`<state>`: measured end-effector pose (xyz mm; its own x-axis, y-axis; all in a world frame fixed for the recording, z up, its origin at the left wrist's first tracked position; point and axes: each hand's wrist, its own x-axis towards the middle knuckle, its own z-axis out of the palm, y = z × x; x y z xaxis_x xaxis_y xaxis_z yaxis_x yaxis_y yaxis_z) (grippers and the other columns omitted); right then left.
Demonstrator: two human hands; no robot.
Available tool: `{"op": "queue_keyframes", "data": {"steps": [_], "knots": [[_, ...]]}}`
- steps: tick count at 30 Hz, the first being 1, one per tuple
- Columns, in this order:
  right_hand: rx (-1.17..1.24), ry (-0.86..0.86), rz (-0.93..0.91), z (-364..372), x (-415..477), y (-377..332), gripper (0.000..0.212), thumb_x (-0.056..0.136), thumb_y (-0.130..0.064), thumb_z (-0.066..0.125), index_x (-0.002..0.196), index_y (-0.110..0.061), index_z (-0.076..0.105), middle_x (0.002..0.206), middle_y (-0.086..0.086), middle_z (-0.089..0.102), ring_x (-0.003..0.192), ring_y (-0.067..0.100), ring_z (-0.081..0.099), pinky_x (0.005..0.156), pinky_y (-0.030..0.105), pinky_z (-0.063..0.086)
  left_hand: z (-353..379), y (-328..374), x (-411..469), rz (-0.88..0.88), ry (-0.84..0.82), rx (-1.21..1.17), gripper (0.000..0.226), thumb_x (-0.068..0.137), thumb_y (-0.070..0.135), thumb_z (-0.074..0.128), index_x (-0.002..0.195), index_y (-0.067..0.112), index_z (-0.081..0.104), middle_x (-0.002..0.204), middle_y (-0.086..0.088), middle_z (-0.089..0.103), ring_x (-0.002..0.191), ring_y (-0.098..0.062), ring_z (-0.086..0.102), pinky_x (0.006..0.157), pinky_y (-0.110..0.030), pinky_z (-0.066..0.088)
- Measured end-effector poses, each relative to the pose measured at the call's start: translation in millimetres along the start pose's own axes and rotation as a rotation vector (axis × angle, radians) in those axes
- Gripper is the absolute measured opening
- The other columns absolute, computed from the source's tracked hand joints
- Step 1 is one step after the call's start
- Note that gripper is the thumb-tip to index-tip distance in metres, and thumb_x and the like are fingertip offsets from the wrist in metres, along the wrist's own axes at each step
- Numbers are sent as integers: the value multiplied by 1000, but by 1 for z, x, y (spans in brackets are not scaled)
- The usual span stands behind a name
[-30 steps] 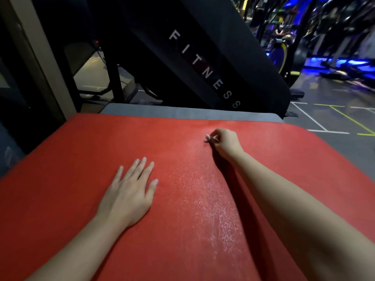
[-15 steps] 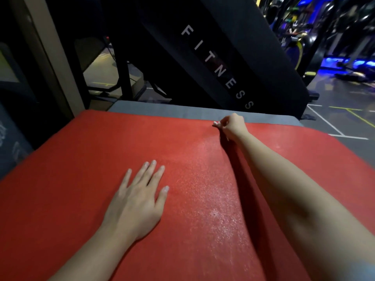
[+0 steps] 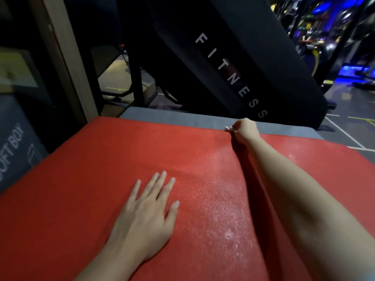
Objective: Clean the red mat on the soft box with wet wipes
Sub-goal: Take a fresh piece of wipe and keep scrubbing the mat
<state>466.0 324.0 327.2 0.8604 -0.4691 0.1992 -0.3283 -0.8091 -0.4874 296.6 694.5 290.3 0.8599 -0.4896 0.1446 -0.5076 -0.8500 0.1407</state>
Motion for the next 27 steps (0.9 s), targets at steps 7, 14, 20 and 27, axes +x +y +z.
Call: {"op": "queue_keyframes", "data": {"steps": [7,14,20,27], "knots": [[31,-104,-199,5,-21,-7,31,87,-46,70,89,-15,75,84,0,68,81,16,59,72,25,39,1,-1,2,1,13,-28,73,95,59,1,163,36,10,170,14,-3,152,2,-14,123,-36,-10],[125,-230,-362,-17,-58,3,24,81,-47,75,87,-24,76,82,-8,72,75,7,63,71,25,45,-3,1,1,-5,8,-26,80,88,60,-7,163,35,7,170,13,-4,153,0,-13,126,-36,-9],[51,15,-282,14,-42,-3,26,84,-40,75,90,-15,77,90,7,66,85,24,62,71,27,41,1,-1,2,-10,21,-22,78,91,60,-2,163,34,13,171,12,3,155,-1,-6,128,-38,-1],[-69,-313,-506,-49,-119,0,39,78,-60,65,90,-25,76,83,-11,68,74,4,60,66,23,46,2,-1,3,-7,21,-43,79,91,60,1,163,31,18,171,8,9,156,-4,0,128,-40,2]]}}
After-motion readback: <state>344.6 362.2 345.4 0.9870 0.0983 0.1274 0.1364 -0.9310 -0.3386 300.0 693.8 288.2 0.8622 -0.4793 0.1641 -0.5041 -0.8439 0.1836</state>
